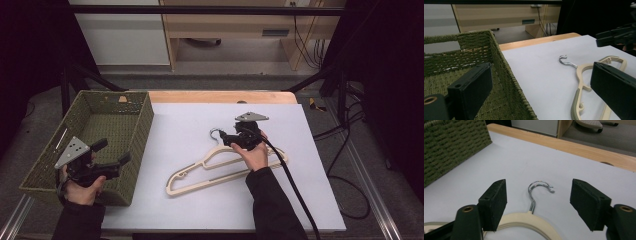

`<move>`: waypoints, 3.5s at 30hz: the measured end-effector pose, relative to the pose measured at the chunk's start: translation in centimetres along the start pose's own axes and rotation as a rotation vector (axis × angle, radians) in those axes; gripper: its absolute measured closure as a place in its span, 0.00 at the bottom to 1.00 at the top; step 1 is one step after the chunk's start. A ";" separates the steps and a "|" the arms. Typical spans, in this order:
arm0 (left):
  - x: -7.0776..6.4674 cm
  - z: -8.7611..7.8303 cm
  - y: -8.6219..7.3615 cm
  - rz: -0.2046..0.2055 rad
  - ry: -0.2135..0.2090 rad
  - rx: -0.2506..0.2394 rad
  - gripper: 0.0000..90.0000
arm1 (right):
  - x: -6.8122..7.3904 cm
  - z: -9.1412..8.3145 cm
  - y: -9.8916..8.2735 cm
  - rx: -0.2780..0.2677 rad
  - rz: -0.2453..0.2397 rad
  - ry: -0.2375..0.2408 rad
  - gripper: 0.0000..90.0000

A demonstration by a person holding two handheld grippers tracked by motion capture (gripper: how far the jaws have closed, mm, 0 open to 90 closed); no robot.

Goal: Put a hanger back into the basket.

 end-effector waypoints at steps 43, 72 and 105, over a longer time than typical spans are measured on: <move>-0.3 0.5 -0.2 0.003 -0.002 0.010 0.05 | -0.2 9.2 -3.6 0.237 0.107 -0.048 0.93; -4.1 1.3 1.8 0.071 -0.090 0.000 0.07 | 0.9 7.1 -2.8 0.143 0.148 -0.068 0.99; -12.5 18.7 -0.1 0.077 -0.394 0.320 0.36 | 1.6 2.7 -2.5 0.042 0.082 -0.002 0.99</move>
Point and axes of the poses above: each handheld gripper's, and its own axes: z roughly forward along the jaws, y roughly out of its top, x roughly to its left, the point moved 2 cm from there along z, roughly forward along the jaws, and after that the axes turned 9 degrees about z, right-handed, at the moved point
